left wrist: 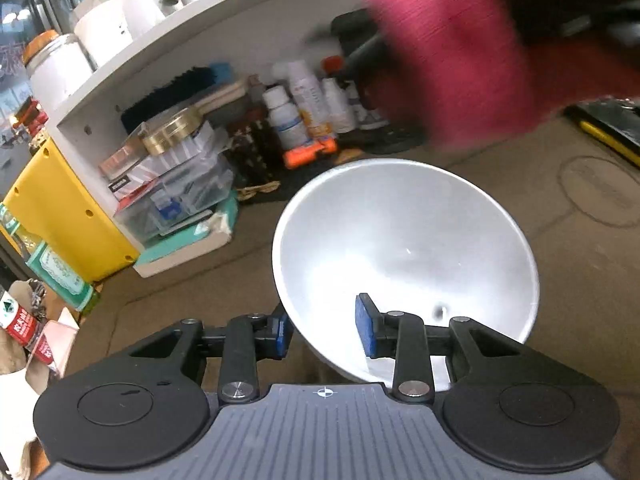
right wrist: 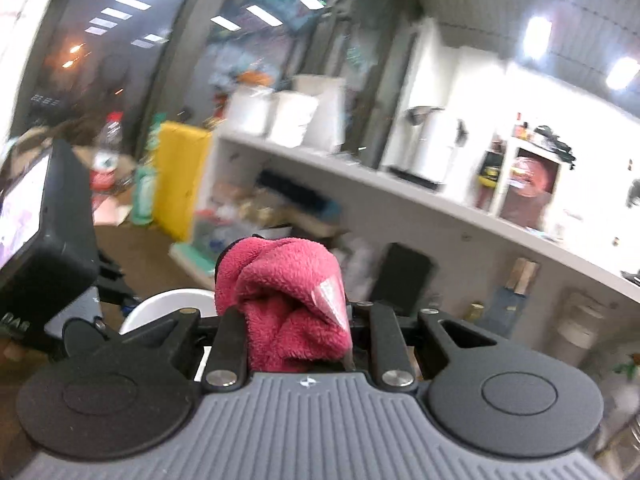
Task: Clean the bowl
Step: 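Pull the towel out of the bowl with the right gripper, then tilt the bowl with the left gripper while the right gripper wipes inside with the towel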
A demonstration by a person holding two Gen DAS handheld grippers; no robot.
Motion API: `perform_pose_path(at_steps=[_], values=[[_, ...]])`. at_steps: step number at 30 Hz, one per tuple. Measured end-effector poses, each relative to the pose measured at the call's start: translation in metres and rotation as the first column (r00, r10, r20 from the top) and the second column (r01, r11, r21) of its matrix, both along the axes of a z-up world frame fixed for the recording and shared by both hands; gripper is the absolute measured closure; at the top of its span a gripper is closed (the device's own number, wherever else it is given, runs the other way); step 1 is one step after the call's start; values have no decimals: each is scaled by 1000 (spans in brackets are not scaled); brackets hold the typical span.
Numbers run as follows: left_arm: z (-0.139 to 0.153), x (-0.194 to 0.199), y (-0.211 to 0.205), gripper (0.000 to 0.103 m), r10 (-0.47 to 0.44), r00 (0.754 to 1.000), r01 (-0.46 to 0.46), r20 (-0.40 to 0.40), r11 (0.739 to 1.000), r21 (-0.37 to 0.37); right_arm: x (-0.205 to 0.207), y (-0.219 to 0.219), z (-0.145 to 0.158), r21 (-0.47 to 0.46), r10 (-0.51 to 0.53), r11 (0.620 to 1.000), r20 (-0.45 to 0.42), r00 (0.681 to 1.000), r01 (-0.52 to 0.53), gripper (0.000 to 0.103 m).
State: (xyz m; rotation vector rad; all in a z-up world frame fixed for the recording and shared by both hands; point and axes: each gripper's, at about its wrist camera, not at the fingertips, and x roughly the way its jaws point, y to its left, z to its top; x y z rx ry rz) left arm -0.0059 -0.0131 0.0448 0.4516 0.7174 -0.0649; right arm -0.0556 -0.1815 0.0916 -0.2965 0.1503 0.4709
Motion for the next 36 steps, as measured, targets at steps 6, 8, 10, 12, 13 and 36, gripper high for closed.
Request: perform_pose_path(at_steps=[6,8,10,12,13,36], values=[[5,8,10,68,24,1000,-24,6,1000,8,26,-44,-23,63,-95,993,-116,989,102,82],[6,7,9,68,23,1000,-23,12,1000,21,40,-48,-46,75,-89,991,-205,975,107,82],[8,6,7,68,15,1000,-16,16,999,33,50,-48,-66,80,-76,992,-274,959,101,82],[8,5,7,68,15,1000,-16,21,999,39,57,-45,-81,66,-76,993,-318,945,102,82],[9,5,7,68,16,1000,-17,25,999,45,60,-42,-87,54,-80,993,-333,939,104,81],[10,6,14,87,-55,998,54,-21,998,-26,44,-52,-76,136,-51,986,-301,952,96,81]])
